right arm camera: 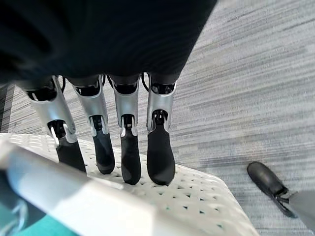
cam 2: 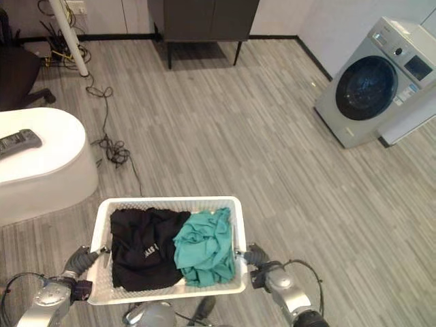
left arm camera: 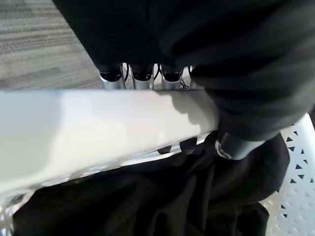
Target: Grab the laundry basket,head to the washer,open it,put in the laundry and shut it.
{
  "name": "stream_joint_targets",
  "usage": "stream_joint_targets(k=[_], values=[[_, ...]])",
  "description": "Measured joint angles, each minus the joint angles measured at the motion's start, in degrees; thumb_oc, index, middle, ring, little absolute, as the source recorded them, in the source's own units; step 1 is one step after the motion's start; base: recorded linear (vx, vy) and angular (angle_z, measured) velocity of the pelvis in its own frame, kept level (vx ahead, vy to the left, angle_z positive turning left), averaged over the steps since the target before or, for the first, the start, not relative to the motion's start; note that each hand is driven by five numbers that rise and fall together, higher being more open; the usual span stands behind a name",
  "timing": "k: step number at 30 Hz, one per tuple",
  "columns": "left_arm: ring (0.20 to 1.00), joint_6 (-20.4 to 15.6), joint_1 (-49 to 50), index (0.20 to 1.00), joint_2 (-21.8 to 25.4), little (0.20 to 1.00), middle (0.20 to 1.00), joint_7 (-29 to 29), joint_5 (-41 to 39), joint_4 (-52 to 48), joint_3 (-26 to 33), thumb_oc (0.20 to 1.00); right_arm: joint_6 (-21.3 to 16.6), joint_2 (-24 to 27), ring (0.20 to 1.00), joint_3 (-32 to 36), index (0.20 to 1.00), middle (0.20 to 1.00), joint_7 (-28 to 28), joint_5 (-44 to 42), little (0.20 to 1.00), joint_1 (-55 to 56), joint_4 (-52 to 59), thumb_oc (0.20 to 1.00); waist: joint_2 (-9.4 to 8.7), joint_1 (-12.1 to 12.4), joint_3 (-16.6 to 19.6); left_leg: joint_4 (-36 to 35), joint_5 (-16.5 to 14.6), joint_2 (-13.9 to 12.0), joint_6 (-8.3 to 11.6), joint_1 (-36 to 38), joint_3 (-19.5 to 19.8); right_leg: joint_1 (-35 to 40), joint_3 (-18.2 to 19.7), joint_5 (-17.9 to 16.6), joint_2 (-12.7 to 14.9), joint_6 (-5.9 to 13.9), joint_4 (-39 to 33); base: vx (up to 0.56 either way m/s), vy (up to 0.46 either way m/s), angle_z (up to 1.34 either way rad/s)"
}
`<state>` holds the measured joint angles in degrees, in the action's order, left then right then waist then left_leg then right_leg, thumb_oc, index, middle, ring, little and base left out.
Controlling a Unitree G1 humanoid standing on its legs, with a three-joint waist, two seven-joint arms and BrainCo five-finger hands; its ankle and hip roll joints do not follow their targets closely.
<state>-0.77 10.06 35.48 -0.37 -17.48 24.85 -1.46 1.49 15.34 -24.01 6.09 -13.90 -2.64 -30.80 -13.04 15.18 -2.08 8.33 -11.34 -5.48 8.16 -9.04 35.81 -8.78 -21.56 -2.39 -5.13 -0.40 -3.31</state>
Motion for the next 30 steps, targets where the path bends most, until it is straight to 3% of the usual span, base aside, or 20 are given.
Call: stream_joint_targets(k=[4,12,17,18,19,20,21,22,25,30], values=[[0.200,0.00,-0.41,0.200,0.01,0.200,0.200,0.11,0.00,0.00,0.01,0.200,-0.01,-0.02,0.200,0.02,0.200,0.200,0.00,-0.03,0.200,0.06,0.01,0.200,0.14,-0.12,-0.10,-0.60,0.34,-0.14,0.56,-0.30,1.40,-0.01,-1.34,1.63,0.04,1.31,-0.01,0.08,-0.058,0.16],[0.200,0.01,0.10,0.200,-0.25,0.200,0.200,0.55,-0.10,-0.88,-0.06,0.200,-0.01,0.82,0.200,-0.12,0.200,0.200,-0.05,0.05,0.200,-0.26,0.67,0.200,1.32,0.24,-0.98,-0.93,0.45,-1.41,0.99,-2.28,2.67,-1.25,-3.79,3.39,-1.16,0.98,0.13,0.09,-0.080,0.15],[0.200,0.04,-1.56,0.200,-1.76,0.200,0.200,1.47,-0.10,-0.88,-1.69,0.200,-0.17,2.57,0.200,0.96,0.200,0.200,-0.82,0.05,0.200,-0.45,1.44,0.200,2.07,-0.18,-1.63,-0.84,0.91,-1.84,1.73,-3.25,1.46,-1.07,-5.55,3.42,-1.67,-0.29,-0.45,-0.03,0.060,0.21],[0.200,0.04,-1.65,0.200,-2.11,0.200,0.200,1.56,-0.12,-0.70,-1.70,0.200,-0.18,2.78,0.200,1.15,0.200,0.200,-1.04,0.08,0.200,-0.88,1.73,0.200,1.90,-0.17,-1.79,0.10,0.94,-1.32,1.79,-3.85,1.17,-1.24,-5.58,2.90,-1.46,-0.96,-0.48,-0.05,0.109,0.05],[0.200,-0.05,-2.28,0.200,-2.34,0.200,0.200,1.59,-0.17,-0.17,-2.09,0.200,-0.26,3.13,0.200,1.27,0.200,0.200,-1.19,0.09,0.200,-1.60,1.77,0.200,1.35,-0.18,-2.56,4.41,1.28,1.05,2.86,-5.93,0.32,-1.30,-4.41,2.66,-0.40,-2.15,-0.92,-0.07,0.157,-0.01],[0.200,0.00,-3.98,0.200,-2.65,0.200,0.200,1.86,-0.31,0.50,-2.88,0.200,-0.18,3.40,0.200,1.54,0.200,0.200,-1.52,0.12,0.200,-2.66,1.42,0.200,-0.16,0.25,-3.47,9.29,0.07,4.27,1.45,-9.93,-2.31,-1.77,-2.85,2.08,1.16,-3.42,-1.43,-0.01,0.058,-0.24],[0.200,-0.01,-3.43,0.200,-2.41,0.200,0.200,2.03,-1.04,0.39,-3.31,0.200,-0.18,3.97,0.200,1.55,0.200,0.200,-1.59,0.19,0.200,-2.76,2.31,0.200,0.46,0.68,-3.58,4.69,0.78,3.96,0.48,-10.06,-3.57,-2.17,-2.21,1.87,1.13,-3.40,-1.41,-0.02,0.084,-0.37],[0.200,-0.04,-3.23,0.200,-2.58,0.200,0.200,1.89,-1.81,0.30,-3.34,0.200,-0.23,4.55,0.200,1.57,0.200,0.200,-1.66,0.36,0.200,-3.07,2.87,0.200,1.70,0.03,-4.15,3.10,3.43,3.78,-0.83,-10.18,-2.97,-2.06,-1.97,2.04,0.73,-3.05,-0.83,-0.06,0.082,-0.42],[0.200,0.03,-3.24,0.200,-1.90,0.200,0.200,1.58,-2.19,0.34,-3.31,0.200,-0.23,3.79,0.200,1.56,0.200,0.200,-1.69,1.18,0.200,-2.37,2.89,0.200,1.41,-0.50,-4.27,-0.11,5.70,3.26,-1.31,-7.56,-4.79,-3.14,-0.57,1.45,1.88,-0.27,2.21,-0.04,0.080,-0.46],[0.200,0.03,-4.07,0.200,-1.28,0.200,0.200,1.40,-2.17,0.46,-3.39,0.200,-0.36,3.54,0.200,1.57,0.200,0.200,-1.63,1.17,0.200,-1.29,3.18,0.200,0.19,-1.92,-3.37,-1.02,6.00,4.13,-1.65,-6.11,-6.68,-2.66,0.65,1.83,3.14,0.55,2.33,0.02,-0.013,-0.16]])
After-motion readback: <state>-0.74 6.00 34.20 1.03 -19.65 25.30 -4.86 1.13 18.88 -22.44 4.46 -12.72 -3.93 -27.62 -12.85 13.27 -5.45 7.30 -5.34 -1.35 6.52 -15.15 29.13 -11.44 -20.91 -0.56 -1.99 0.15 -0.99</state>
